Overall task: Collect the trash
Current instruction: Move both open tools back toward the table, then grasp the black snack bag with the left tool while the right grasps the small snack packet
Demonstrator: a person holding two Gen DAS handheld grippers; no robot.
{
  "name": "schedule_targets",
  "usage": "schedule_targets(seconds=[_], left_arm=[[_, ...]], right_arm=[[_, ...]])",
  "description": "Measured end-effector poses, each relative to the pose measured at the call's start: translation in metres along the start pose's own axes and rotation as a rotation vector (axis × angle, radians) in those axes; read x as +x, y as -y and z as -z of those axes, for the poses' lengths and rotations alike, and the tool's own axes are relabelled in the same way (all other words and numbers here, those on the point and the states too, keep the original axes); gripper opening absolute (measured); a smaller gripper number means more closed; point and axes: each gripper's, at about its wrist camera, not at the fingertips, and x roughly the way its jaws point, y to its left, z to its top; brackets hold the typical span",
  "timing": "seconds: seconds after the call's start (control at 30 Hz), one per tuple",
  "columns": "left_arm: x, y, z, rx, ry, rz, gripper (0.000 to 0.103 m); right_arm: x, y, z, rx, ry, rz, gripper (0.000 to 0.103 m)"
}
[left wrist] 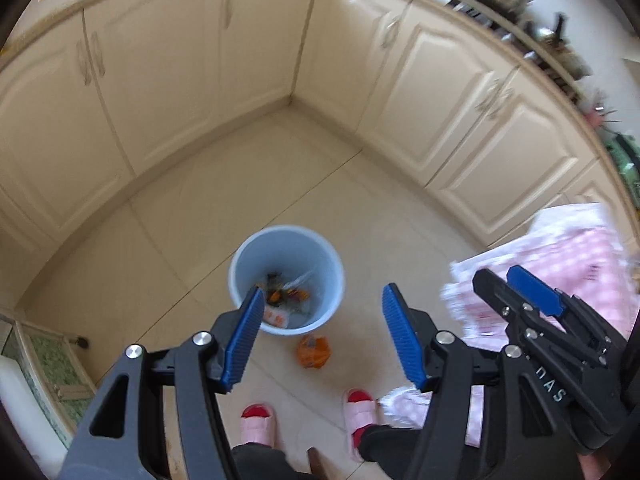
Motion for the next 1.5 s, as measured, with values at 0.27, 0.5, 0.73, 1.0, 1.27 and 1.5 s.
schedule_targets(seconds=[0.27,0.5,0.73,1.0,1.27,1.5], left_arm=[[-0.090,0.112,0.010,0.179,0.152,0.155,0.065],[-0.121,0.242,0.036,0.368,0.189,0.286,0.067],[-0.114,0.350,0.080,0.534,0.101,0.388,0.067],[-0.075,0.436,0.128,0.637,-0.070,0.477,0.067],[-0.034,0.478,0.147,0.598,-0.154,0.446,0.067],[-0.017,0.496,0.161,0.698,-0.103,0.338,0.067]], right_arm=[[-0.140,0.075,0.009,0.071,0.226,0.129,0.052],[-0.241,0.173,0.045,0.202,0.356,0.261,0.055],[-0.291,0.271,0.103,0.350,0.364,0.364,0.056],[-0.305,0.352,0.158,0.492,0.319,0.432,0.056],[-0.299,0.382,0.178,0.553,0.295,0.422,0.056],[-0.292,0.395,0.181,0.569,0.282,0.397,0.057]])
